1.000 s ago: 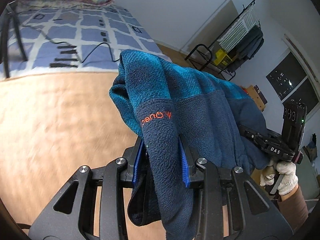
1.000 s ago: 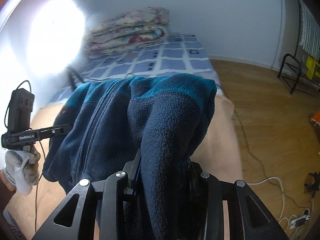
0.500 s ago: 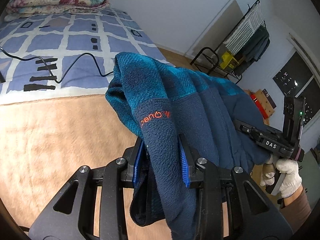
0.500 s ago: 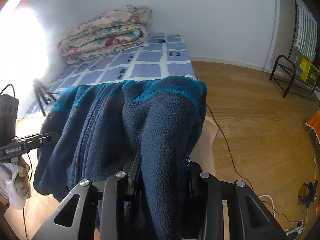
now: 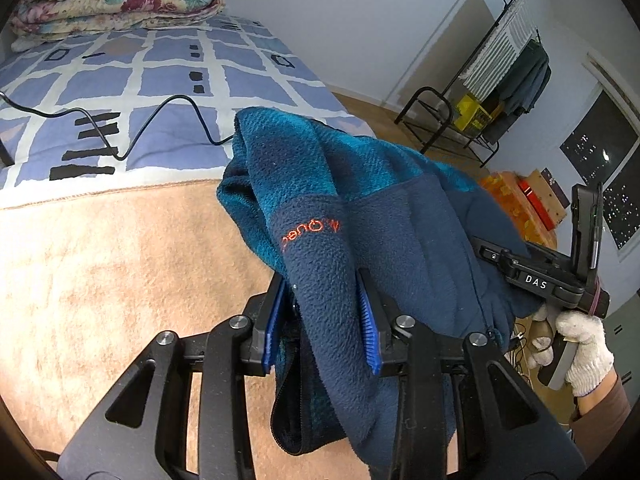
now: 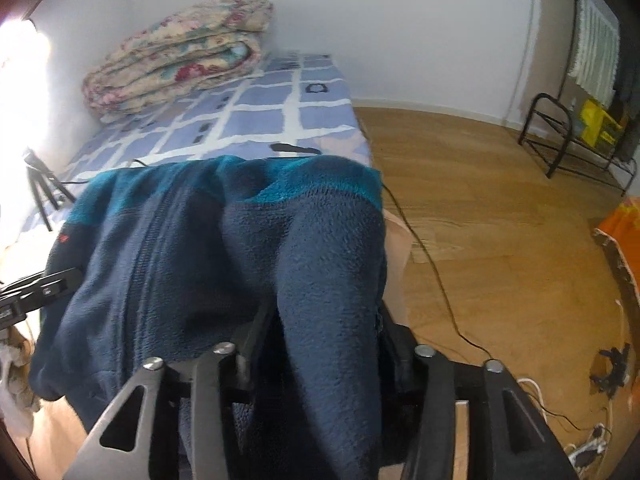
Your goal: Fold large clothes
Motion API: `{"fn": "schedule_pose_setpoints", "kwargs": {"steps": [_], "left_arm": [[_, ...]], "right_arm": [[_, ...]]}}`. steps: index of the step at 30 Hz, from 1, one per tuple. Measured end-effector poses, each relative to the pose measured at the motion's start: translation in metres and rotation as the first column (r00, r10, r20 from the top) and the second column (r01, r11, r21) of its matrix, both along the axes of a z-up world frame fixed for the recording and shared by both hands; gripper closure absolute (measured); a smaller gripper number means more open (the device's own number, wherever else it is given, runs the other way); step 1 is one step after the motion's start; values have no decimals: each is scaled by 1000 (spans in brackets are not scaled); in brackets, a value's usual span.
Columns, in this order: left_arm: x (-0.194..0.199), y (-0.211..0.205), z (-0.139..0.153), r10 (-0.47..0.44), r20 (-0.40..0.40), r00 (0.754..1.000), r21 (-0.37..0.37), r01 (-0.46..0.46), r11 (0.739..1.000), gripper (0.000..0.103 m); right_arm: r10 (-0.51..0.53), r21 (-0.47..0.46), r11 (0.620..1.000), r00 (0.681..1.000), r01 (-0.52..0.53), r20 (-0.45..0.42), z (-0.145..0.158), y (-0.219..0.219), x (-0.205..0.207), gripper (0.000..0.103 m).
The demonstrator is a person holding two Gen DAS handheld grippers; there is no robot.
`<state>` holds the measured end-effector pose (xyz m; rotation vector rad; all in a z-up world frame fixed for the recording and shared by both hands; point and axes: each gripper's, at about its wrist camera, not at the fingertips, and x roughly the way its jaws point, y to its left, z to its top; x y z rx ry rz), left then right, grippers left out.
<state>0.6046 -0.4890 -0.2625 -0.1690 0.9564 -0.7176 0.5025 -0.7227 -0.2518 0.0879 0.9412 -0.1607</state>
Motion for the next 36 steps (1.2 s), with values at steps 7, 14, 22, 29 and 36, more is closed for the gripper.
{"fn": "schedule_pose_setpoints", "kwargs": {"steps": [7,14,22,29,36], "left_arm": [[-19,7,15,-28,63,998,45,25,999,61],[-50,25,37,-49,115,992,58,42,997,61],[-107,61,85,-55,179,982,46,47,998,61],[-189,102,151,-62,254,965,47,52,998,61],[-284,157,212,-41,324,945,43,29,999,57]], "right_arm": [[-30,-69,997,999,31,13,14,8,-14,39],[-56,-92,994,997,61,46,32,25,-32,37],[-46,-62,997,993,53,113,72,57,-79,37],[14,-58,998,983,-4,185,136,102,-153,36],[65,-132,991,971,-35,232,197,159,-231,29]]}}
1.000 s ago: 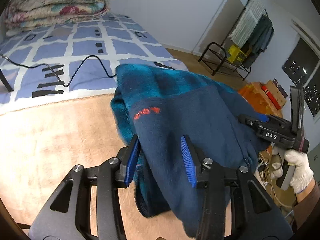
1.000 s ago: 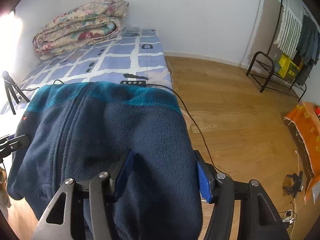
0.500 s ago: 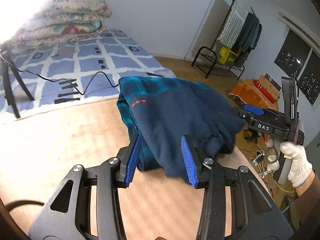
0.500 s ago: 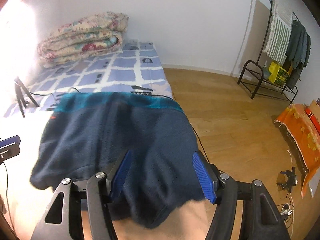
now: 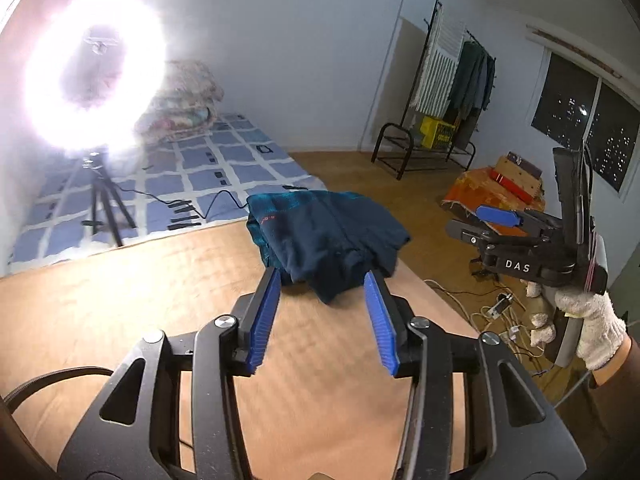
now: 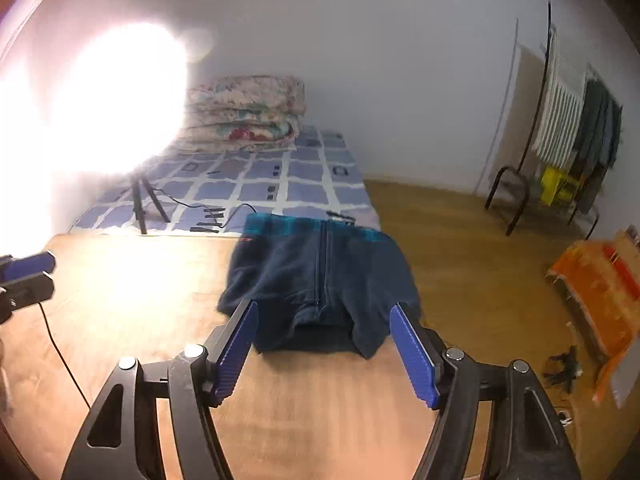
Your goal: Fold large clothes
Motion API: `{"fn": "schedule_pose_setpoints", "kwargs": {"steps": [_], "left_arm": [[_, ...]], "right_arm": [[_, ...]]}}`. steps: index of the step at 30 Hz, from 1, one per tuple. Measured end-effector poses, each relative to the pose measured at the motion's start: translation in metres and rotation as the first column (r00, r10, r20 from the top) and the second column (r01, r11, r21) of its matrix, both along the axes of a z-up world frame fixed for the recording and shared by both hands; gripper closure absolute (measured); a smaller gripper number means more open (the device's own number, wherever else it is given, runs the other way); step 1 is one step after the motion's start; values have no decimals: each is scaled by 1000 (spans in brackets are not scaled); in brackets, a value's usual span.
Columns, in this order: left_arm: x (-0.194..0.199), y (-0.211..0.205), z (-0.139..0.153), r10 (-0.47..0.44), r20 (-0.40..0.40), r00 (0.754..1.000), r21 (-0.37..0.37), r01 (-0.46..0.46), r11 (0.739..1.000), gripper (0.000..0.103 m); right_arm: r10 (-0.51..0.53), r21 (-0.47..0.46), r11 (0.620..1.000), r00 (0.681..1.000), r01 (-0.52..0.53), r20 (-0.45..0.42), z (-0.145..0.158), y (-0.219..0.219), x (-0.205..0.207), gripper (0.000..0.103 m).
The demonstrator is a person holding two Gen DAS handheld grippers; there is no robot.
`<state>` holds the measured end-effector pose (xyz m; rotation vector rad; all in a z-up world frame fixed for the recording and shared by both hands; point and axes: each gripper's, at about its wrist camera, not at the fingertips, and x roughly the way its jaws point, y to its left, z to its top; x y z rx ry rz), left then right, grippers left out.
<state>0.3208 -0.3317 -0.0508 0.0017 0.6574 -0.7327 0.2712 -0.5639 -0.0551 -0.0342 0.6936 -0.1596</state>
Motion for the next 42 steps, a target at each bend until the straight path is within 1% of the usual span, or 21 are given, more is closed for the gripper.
{"fn": "schedule_pose_setpoints", "kwargs": {"steps": [3,6,8,9,10,11,12,15,17,19,20,21,22,24,27,29,33,35,39,42], "left_arm": [[-38,24,17,12,20,1000,-7,-12,1000,57],[-71,40,29,19,57,998,16,-20,1000,57],[-95,52,36,23,79,997,21,-25,999,57],[-107,57,38,23,90,996,30,-25,999,56],[-117,61,39,23,101,995,39,-27,999,54],[-128,66,39,24,109,994,49,-30,998,48],[-139,70,39,25,114,993,54,-32,998,44],[-169,79,34,25,125,992,80,-35,996,44],[-185,84,30,24,122,992,80,-34,996,44],[-200,90,25,26,118,993,84,-36,996,39],[-207,92,23,27,123,992,89,-38,995,35],[-215,94,21,32,134,991,93,-45,995,30],[-220,95,20,36,142,989,95,-50,994,27],[-230,99,17,43,150,988,92,-57,994,17],[-239,103,14,58,159,986,86,-73,994,8],[-241,106,11,70,165,984,95,-86,992,5],[-247,110,5,96,194,976,145,-125,981,4],[-250,110,1,111,211,971,175,-150,973,0],[-251,107,-5,118,206,972,194,-158,968,0],[-249,102,-10,142,199,970,230,-187,955,0]], "right_arm": [[-3,22,1000,999,3,35,21,22,-38,26],[-4,51,999,999,1,53,34,42,-72,23],[-4,42,999,998,2,65,38,53,-90,22],[-5,35,999,998,2,67,40,62,-102,19],[-5,29,1000,997,3,73,41,68,-111,16],[-5,24,1000,997,3,80,42,74,-120,13],[-3,22,1000,996,0,92,43,81,-132,11],[-6,37,999,994,2,112,43,94,-158,10],[-16,40,999,993,12,120,41,100,-171,10],[-31,44,999,991,26,131,39,105,-184,5],[-38,48,998,989,32,140,38,106,-188,1],[-40,52,998,988,33,151,37,110,-194,0],[-39,50,998,987,32,155,37,112,-197,0],[-40,46,998,986,33,164,35,118,-204,0],[-40,59,998,983,30,179,33,125,-210,0],[-39,64,998,983,28,179,29,129,-212,0],[-38,42,999,984,31,173,22,139,-217,0],[-31,32,999,984,25,175,21,142,-220,0],[-28,-2,1000,980,29,195,22,150,-226,0],[-21,-2,1000,978,22,205,23,152,-228,0]]}}
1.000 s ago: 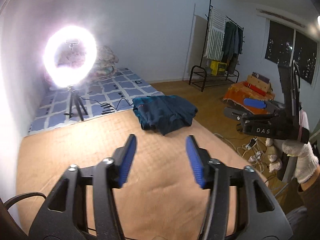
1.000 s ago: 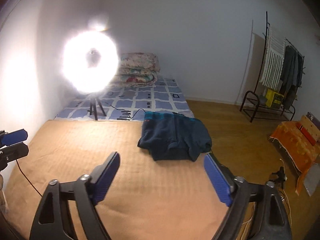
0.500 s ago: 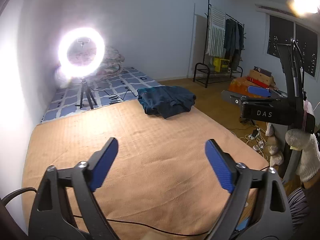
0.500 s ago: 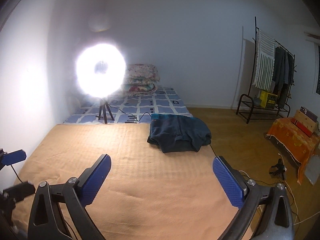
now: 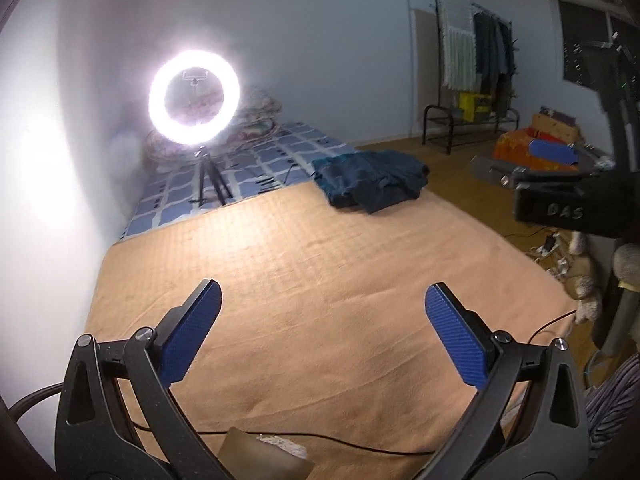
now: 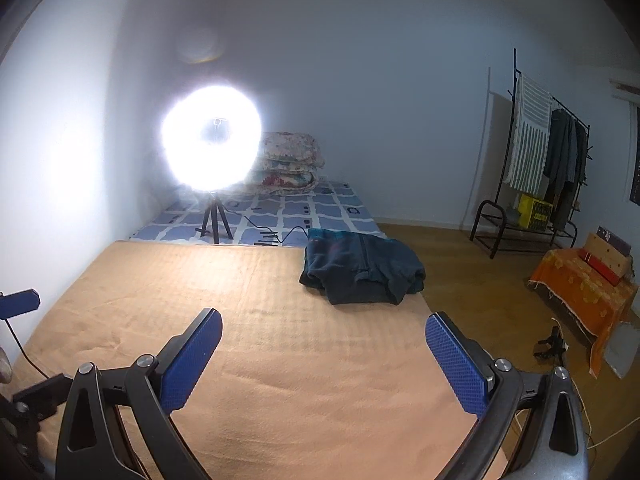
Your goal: Fold large clothes
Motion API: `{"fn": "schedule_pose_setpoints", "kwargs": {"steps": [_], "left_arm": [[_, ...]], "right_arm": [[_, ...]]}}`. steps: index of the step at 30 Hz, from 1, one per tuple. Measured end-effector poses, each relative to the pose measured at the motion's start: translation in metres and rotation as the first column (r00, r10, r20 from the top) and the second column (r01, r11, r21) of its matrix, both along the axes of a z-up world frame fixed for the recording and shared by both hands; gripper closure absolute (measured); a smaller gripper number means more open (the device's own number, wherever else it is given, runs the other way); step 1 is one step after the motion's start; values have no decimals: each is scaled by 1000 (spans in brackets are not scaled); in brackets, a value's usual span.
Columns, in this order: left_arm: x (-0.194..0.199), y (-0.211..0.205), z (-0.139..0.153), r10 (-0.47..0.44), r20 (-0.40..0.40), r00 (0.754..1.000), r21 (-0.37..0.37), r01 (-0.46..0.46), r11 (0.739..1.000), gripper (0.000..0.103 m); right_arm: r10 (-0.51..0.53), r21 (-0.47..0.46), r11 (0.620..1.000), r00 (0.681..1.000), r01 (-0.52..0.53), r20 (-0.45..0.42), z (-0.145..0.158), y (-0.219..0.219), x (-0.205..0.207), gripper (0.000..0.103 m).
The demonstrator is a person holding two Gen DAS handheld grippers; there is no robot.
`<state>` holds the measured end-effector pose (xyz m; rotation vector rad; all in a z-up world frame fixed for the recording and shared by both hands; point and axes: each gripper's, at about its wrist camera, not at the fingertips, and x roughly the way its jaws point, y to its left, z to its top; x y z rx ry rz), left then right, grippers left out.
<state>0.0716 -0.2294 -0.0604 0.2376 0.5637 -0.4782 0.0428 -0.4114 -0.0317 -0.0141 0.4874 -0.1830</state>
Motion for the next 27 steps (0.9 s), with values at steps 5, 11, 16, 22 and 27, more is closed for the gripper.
{"fn": "schedule_pose_setpoints", "kwargs": {"steps": [5,11,16,22,27], "left_arm": [[-3,0,-3,6,-4,1000,-3,-6,1000,0],[-4,0,-4,18,0,1000,6,-18,1000,0],[-2,0,-4,19,-1,1000,8,-19,1000,0],[-2,3,-3,28,-6,1000,0,-28,1000,0],[0,5,-2,28,1,1000,-1,-28,1000,0]], "right_arm": [[-10,-13,1000,1000,10,11,-2,-1,-3,0],[-27,36,999,1000,27,-4,-8,-8,-1,0],[-28,38,999,999,28,-21,-12,-9,1,0],[-24,42,999,999,26,-42,-18,-7,3,0],[-26,42,999,998,28,-49,-20,-7,5,0]]}}
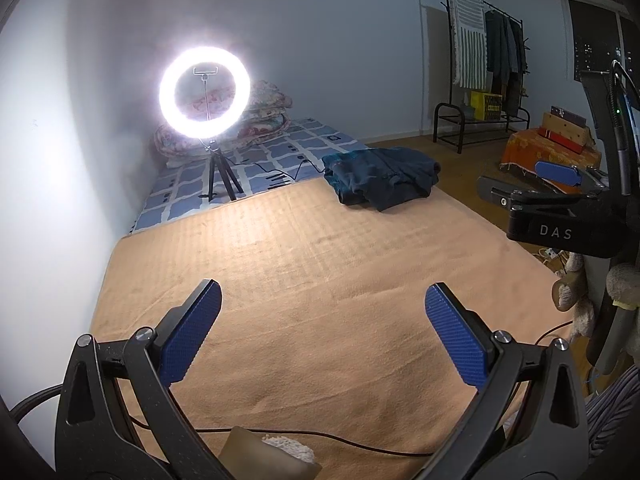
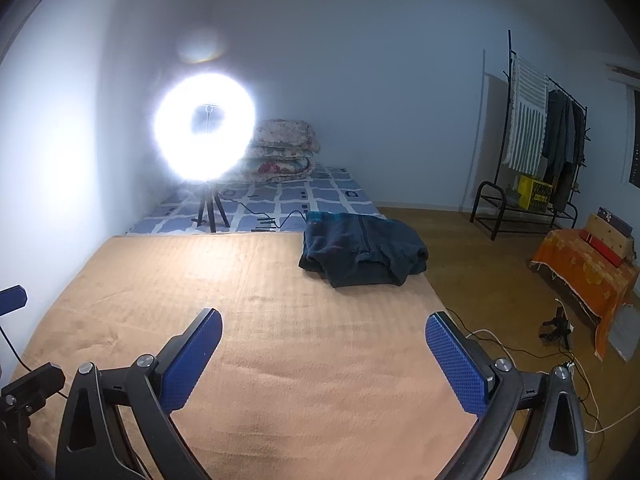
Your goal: Fold large clothes
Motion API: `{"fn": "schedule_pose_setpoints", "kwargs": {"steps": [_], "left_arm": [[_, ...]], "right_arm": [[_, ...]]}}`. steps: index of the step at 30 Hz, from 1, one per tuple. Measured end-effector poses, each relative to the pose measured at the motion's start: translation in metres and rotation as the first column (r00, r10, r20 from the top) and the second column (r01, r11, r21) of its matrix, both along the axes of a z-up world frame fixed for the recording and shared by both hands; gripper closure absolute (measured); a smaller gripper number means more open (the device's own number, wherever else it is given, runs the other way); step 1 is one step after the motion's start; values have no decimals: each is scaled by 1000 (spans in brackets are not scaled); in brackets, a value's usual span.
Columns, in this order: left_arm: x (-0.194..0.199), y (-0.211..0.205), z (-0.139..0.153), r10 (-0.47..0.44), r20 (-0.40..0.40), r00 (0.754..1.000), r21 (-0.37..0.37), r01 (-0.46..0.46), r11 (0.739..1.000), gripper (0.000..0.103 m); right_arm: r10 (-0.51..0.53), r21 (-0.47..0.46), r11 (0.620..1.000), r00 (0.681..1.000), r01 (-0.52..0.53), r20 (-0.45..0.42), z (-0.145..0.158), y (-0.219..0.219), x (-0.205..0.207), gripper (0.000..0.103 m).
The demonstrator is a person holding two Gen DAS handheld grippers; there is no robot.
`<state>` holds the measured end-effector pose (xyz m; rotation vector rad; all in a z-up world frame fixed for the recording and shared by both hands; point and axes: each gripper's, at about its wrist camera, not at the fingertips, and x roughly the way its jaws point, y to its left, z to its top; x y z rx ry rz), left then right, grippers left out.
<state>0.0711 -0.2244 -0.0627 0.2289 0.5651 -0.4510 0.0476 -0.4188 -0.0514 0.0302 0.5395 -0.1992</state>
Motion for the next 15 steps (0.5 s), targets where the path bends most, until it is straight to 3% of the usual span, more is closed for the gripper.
{"fn": "schedule_pose_setpoints", "kwargs": {"steps": [15], "left_arm": [[0,2,2,4,3,1000,1,-4,1000,0]], "right_arm": [[-8,-19,1000,1000,8,-4,-3,7,0,0]]}}
